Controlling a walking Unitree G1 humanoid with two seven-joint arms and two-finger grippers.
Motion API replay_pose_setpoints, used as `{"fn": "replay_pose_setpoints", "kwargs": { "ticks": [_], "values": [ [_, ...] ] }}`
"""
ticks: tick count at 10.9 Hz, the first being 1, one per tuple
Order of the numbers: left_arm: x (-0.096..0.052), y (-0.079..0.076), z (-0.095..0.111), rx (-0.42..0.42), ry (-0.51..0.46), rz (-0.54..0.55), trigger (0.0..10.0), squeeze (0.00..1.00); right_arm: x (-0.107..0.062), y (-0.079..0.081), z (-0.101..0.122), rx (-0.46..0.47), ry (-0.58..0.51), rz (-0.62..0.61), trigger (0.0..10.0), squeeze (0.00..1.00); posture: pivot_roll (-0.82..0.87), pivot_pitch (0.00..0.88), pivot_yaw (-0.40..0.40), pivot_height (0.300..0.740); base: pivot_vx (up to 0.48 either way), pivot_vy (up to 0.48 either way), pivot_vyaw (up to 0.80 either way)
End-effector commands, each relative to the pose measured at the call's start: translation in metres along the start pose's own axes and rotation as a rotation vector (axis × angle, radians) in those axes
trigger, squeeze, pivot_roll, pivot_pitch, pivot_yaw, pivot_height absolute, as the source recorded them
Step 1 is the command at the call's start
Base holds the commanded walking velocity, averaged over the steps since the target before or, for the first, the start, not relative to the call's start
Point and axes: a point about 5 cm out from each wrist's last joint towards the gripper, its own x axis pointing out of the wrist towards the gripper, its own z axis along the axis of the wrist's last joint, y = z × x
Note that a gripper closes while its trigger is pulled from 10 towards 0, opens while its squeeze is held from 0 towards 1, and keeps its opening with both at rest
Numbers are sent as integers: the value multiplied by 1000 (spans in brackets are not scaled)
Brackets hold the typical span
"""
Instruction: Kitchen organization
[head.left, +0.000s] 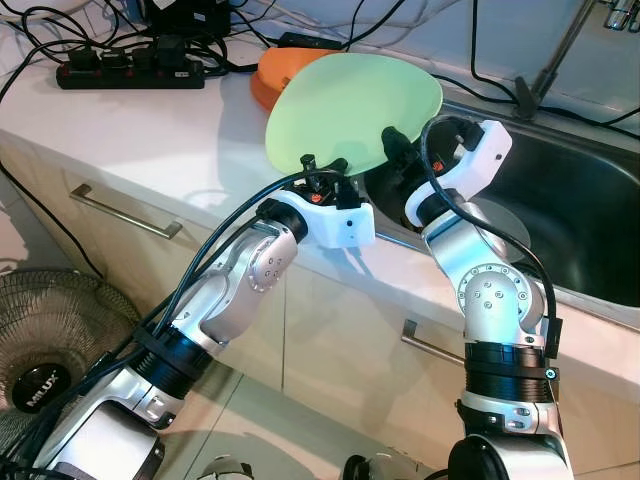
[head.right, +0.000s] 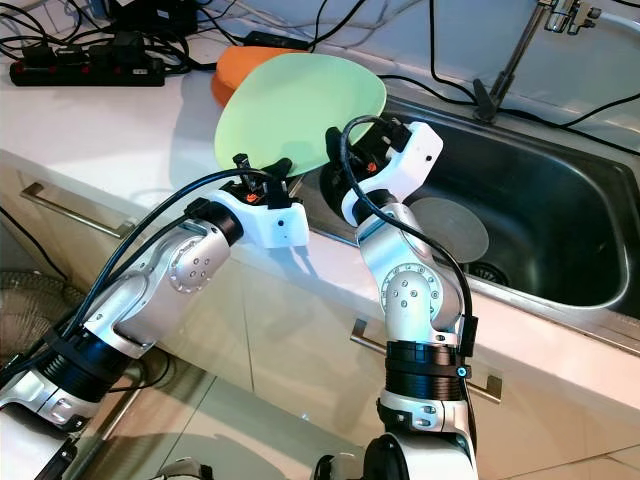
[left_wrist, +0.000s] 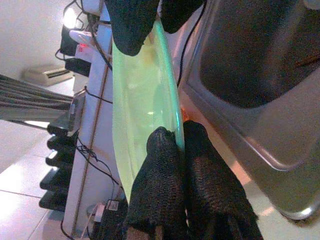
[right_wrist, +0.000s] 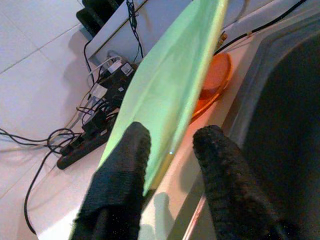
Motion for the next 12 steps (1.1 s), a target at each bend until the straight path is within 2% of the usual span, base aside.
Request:
{"fn": "replay_pose_setpoints", "kwargs": {
  "ticks": [1, 8, 9, 12],
  "values": [
    [0, 8, 11, 27, -52, 38, 10000, 0, 5, 8, 2, 43, -17, 10, 0, 0, -19, 53, -72, 719, 0, 0, 0],
    [1, 10, 11, 30, -53, 43, 10000, 0, 5, 10, 1, 90, -11, 13, 0, 0, -19, 59, -72, 719, 0, 0, 0],
    [1, 10, 11, 18, -53, 47, 10000, 1000, 5, 10, 1, 97, -11, 13, 0, 0, -18, 58, -71, 719, 0, 0, 0],
    [1, 11, 11, 15, -58, 50, 10000, 1000, 6, 7, 2, 119, -23, -15, 0, 0, -16, 59, -73, 719, 0, 0, 0]
  ]
}}
